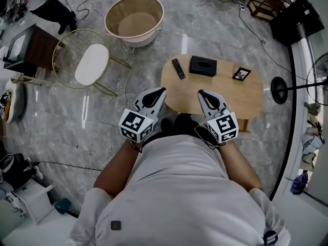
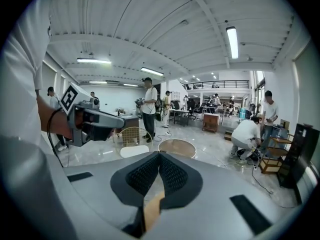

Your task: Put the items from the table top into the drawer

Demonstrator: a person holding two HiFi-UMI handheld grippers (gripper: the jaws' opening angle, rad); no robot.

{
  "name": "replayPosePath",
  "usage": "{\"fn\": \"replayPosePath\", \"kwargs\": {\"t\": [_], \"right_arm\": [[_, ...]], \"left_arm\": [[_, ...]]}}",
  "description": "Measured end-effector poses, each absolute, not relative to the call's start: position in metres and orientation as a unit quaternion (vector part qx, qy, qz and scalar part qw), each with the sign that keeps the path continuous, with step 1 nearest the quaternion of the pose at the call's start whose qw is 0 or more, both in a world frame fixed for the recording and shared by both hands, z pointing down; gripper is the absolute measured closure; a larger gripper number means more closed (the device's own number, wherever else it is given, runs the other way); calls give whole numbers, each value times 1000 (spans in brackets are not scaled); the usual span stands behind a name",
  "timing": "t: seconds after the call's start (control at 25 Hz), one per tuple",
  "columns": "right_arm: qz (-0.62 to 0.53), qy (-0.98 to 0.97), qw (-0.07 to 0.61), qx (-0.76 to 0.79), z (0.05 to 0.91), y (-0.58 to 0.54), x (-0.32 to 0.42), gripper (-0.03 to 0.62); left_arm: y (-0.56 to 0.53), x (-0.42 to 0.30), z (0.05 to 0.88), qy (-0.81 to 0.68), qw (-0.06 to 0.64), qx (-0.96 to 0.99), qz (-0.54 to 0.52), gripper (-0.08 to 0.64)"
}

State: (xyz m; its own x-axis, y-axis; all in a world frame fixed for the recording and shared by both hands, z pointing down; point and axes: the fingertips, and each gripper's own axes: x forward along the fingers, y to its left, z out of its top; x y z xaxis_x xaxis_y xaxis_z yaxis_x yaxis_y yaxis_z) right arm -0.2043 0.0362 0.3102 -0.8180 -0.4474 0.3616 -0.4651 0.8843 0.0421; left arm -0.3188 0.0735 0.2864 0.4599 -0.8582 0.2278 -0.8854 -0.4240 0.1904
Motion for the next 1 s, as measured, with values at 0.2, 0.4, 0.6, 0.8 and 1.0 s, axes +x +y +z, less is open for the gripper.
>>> {"fn": "replayPosePath", "kwargs": {"t": [0.2,0.4,0.6,0.8,1.0], "right_arm": [[32,-955,190,224,321,25,-229,565],[43,-957,200,207,333,7,-238,565],[54,-955,216,196,348,-17,-243,565],[68,-952,231,188,369,-46,-250,561],[85,-949,245,179,394,-77,-256,557]], "left_arm": [[65,-339,296,-527,150,835,54,551],[51,-342,305,-531,163,829,60,551],[30,-347,315,-537,176,823,67,551],[1,-351,327,-539,185,818,72,551],[-31,-353,343,-539,195,815,82,551]]}}
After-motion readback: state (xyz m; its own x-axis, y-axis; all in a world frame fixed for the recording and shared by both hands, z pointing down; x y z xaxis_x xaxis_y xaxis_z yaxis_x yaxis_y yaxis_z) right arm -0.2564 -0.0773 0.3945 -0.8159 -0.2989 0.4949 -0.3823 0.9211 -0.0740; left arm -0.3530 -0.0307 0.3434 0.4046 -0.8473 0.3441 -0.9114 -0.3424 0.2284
